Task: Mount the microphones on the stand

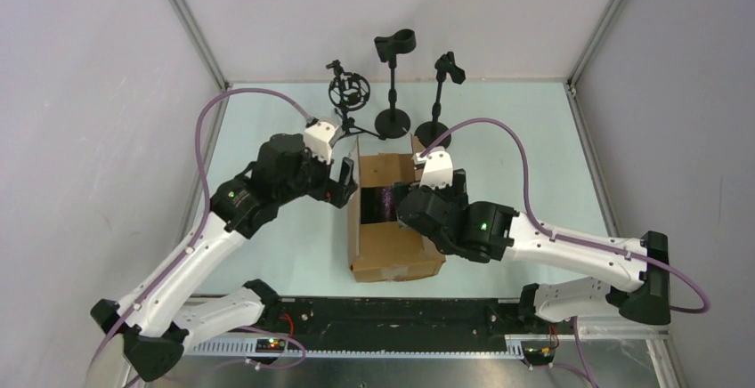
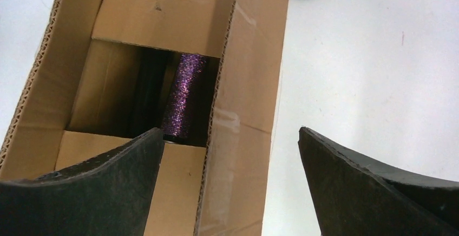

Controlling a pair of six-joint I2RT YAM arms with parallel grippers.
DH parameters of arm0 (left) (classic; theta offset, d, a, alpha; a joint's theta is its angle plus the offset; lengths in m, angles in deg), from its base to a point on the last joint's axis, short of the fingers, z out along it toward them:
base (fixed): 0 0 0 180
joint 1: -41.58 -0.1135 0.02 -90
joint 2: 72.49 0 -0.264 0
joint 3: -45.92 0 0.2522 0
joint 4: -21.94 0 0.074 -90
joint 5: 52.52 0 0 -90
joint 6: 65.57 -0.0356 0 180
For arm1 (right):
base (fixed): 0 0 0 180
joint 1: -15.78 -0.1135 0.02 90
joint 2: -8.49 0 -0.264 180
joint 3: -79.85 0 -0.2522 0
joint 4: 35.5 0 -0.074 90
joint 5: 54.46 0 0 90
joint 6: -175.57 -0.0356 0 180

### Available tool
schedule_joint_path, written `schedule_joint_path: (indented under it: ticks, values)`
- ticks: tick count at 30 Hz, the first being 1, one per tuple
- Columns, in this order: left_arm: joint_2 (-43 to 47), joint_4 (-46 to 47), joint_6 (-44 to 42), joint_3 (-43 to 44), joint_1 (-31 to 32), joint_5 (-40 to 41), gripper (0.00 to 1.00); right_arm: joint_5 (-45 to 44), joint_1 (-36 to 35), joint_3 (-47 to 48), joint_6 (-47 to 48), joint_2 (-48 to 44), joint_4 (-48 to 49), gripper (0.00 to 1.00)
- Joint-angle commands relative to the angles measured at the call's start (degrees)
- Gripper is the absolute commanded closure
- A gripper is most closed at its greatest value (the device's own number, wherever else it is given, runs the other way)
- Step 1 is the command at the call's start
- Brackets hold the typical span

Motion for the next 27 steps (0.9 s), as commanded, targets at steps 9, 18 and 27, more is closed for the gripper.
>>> schedule_joint_path:
  ticks: [9,18,27]
  values:
    - [-6.37,2.94,4.01,5.11,9.6,5.18,0.02,-3.76,-0.67,1.91,-8.44,-0.04,-8.6,0.23]
    - [-7.3,3.21,-3.87,0.63,11.12,15.57,0.02,-1.98,1.19,-1.89,-7.56,-6.7,-8.0,0.45]
    - [-0.5,3.03,-9.02,-2.38,9.97,15.42,0.32,5.01,7.29,-7.19,-4.95,-13.45,-5.16,0.53]
